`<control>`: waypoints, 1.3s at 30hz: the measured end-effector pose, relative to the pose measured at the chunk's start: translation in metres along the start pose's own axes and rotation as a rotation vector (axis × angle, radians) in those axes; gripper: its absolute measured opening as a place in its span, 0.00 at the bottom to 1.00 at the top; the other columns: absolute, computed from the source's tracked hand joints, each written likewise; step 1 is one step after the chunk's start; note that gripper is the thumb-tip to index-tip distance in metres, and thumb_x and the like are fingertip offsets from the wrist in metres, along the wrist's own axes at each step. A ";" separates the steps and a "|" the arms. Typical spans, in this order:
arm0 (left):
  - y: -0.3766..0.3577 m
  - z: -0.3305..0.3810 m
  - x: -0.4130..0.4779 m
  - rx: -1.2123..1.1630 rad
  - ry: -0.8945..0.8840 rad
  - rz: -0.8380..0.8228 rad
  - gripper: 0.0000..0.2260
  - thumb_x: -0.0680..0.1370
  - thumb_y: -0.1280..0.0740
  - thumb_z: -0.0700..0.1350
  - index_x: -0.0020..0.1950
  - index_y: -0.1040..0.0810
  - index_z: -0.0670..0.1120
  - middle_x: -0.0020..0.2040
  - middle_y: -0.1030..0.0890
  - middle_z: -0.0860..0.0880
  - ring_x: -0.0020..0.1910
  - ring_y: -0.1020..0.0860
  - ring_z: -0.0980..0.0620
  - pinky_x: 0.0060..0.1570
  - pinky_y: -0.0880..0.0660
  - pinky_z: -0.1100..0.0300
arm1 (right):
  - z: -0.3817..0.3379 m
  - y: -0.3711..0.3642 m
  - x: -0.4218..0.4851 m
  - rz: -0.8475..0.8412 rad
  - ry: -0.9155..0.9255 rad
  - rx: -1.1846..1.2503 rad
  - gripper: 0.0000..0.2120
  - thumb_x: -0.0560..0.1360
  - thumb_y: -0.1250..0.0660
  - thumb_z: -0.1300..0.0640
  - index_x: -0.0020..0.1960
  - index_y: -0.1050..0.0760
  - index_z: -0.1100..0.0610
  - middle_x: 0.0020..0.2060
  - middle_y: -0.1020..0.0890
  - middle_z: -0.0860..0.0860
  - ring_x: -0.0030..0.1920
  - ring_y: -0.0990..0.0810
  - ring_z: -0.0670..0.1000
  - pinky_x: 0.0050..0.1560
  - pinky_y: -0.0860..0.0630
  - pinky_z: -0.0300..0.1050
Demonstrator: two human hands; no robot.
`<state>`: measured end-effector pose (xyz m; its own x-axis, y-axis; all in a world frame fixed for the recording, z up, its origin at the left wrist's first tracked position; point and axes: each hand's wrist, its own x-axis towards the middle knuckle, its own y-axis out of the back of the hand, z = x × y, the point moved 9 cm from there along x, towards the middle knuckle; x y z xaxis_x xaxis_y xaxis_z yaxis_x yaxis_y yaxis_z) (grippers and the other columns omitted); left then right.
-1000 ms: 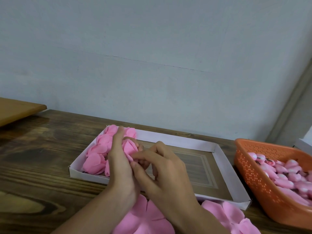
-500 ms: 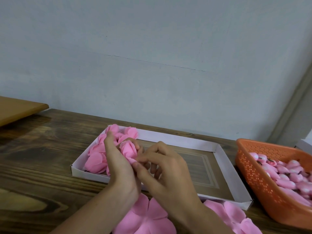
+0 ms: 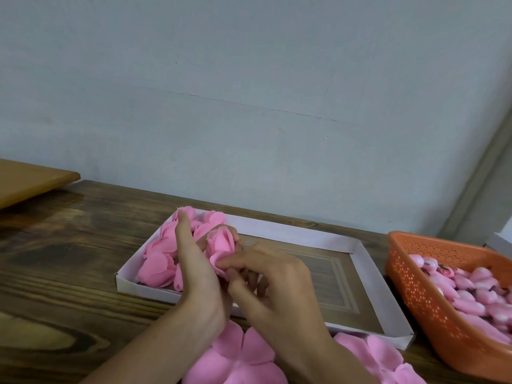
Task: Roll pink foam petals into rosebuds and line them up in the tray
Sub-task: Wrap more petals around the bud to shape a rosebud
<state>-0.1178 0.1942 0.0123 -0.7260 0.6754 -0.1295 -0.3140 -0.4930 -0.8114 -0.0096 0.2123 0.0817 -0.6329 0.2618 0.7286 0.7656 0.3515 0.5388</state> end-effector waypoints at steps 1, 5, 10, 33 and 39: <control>0.000 0.000 0.000 -0.004 0.002 -0.001 0.31 0.71 0.37 0.75 0.30 0.22 0.47 0.32 0.25 0.46 0.28 0.26 0.49 0.31 0.29 0.59 | 0.001 0.000 0.000 0.003 -0.005 -0.008 0.11 0.74 0.31 0.58 0.52 0.16 0.45 0.40 0.20 0.37 0.36 0.23 0.40 0.39 0.33 0.26; -0.003 -0.002 -0.001 0.022 -0.003 -0.029 0.32 0.71 0.38 0.76 0.33 0.23 0.46 0.33 0.27 0.45 0.30 0.27 0.47 0.34 0.32 0.57 | 0.008 0.003 -0.001 0.027 -0.072 0.011 0.07 0.71 0.28 0.56 0.48 0.16 0.47 0.39 0.18 0.39 0.35 0.21 0.43 0.37 0.31 0.28; -0.006 -0.007 -0.003 0.080 0.022 -0.052 0.33 0.70 0.38 0.77 0.31 0.26 0.46 0.31 0.29 0.45 0.30 0.27 0.47 0.34 0.30 0.56 | 0.016 0.008 -0.001 0.067 -0.157 0.049 0.07 0.70 0.22 0.49 0.46 0.17 0.46 0.40 0.16 0.39 0.38 0.18 0.47 0.38 0.29 0.29; -0.006 -0.012 -0.001 0.219 0.086 -0.049 0.37 0.68 0.43 0.81 0.27 0.32 0.45 0.27 0.33 0.46 0.25 0.30 0.48 0.24 0.32 0.60 | 0.014 0.009 0.010 -0.099 -0.128 0.062 0.10 0.67 0.20 0.56 0.44 0.18 0.47 0.43 0.23 0.43 0.39 0.19 0.49 0.38 0.24 0.38; -0.012 -0.012 0.001 0.205 0.063 -0.143 0.37 0.71 0.43 0.79 0.35 0.24 0.43 0.32 0.27 0.44 0.32 0.25 0.46 0.31 0.26 0.56 | 0.013 0.018 0.009 0.016 -0.098 -0.006 0.10 0.67 0.20 0.54 0.42 0.21 0.48 0.41 0.23 0.42 0.37 0.19 0.47 0.36 0.22 0.45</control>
<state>-0.1077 0.2078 0.0154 -0.6276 0.7761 -0.0617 -0.5334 -0.4864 -0.6921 -0.0027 0.2329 0.0920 -0.6284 0.3543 0.6925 0.7763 0.3413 0.5300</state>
